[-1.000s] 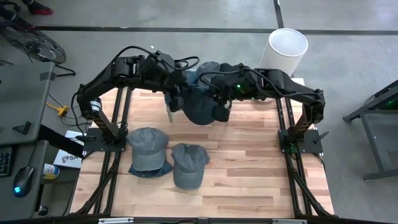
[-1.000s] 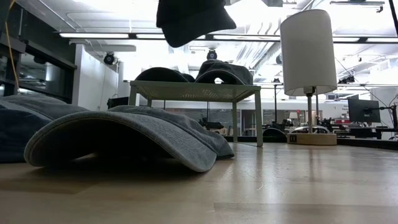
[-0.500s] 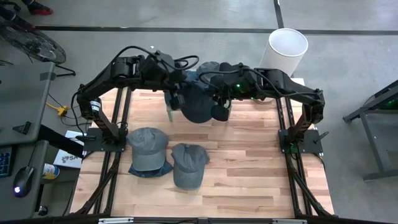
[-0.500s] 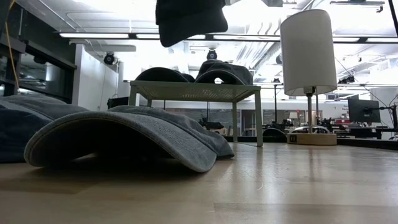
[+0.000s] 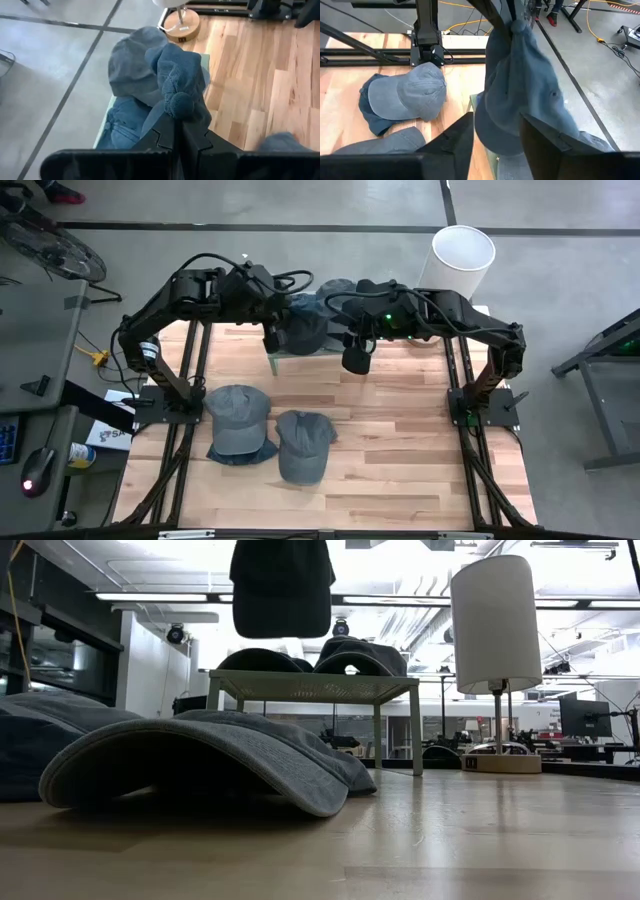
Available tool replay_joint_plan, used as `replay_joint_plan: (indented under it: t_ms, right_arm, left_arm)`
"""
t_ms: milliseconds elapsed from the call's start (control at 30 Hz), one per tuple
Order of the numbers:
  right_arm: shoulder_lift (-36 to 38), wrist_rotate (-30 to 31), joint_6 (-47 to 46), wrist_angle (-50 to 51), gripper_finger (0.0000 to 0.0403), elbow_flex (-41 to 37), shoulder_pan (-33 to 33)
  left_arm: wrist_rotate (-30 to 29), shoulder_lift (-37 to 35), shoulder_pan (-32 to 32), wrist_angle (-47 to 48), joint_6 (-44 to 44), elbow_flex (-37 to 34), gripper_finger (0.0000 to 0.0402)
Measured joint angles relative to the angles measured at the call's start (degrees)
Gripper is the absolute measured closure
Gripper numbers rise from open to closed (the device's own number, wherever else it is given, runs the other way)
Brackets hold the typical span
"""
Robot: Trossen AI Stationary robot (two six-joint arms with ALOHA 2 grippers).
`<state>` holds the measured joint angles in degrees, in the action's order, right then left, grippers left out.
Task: Pick & Place hat
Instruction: Stack the right blue cap on the blue cap on the shelf
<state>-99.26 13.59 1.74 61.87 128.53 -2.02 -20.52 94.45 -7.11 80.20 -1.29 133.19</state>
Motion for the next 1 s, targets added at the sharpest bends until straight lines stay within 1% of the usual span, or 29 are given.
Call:
replay_joint_plan:
  t_ms: [100,200,267,400,533,800,1000]
  right_arm:
    - [0.58,0.78,-0.41,0.07,0.0234,0.0,0.0]
    - [1.13,2.01,-0.47,0.47,0.0221,0.0,0.01]
    - [1.33,2.69,-0.79,0.46,0.0216,0.0,0.01]
    - [1.77,3.01,-1.42,0.85,0.0215,0.0,0.01]
    - [1.79,2.99,-1.57,1.46,0.0214,0.0,0.0]
    - [1.77,3.36,-2.61,2.39,0.0214,0.0,0.02]
    - [1.77,3.43,-3.1,3.53,0.0214,0.0,0.01]
  left_arm:
    - [-0.27,-0.89,0.0,0.22,-0.9,0.02,0.0401]
    - [-0.98,-1.73,-0.05,1.37,-2.09,0.02,0.0401]
    - [-0.95,-2.12,-0.84,2.43,-2.74,0.02,0.0401]
    - [1.44,-2.94,-3.83,4.11,-2.0,0.04,0.0401]
    - [5.35,-3.23,-7.73,5.38,-2.0,0.03,0.0401]
    - [18.69,-3.23,-16.03,5.56,-5.06,0.02,0.0402]
    - [25.37,-3.23,-20.69,5.52,-7.11,0.02,0.0402]
